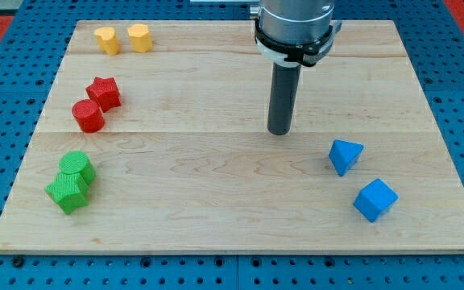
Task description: Place the blue triangle above the blue cube
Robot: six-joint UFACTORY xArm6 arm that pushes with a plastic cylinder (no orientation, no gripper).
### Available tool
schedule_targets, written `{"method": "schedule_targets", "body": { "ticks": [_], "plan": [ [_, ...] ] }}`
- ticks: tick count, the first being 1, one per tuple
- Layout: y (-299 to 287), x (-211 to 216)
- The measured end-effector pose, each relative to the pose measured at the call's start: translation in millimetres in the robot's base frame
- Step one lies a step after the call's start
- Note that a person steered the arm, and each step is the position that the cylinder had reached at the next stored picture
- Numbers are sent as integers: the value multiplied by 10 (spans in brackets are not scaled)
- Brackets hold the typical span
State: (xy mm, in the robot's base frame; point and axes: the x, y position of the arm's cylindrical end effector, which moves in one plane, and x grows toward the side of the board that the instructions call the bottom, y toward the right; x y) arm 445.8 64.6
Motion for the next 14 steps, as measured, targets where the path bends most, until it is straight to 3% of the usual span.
{"method": "schedule_targets", "body": {
  "ticks": [1, 3, 4, 5, 6, 9, 14],
  "plan": [
    [303, 190],
    [1032, -136],
    [734, -136],
    [123, 52],
    [-50, 394],
    [578, 453],
    [963, 454]
  ]
}}
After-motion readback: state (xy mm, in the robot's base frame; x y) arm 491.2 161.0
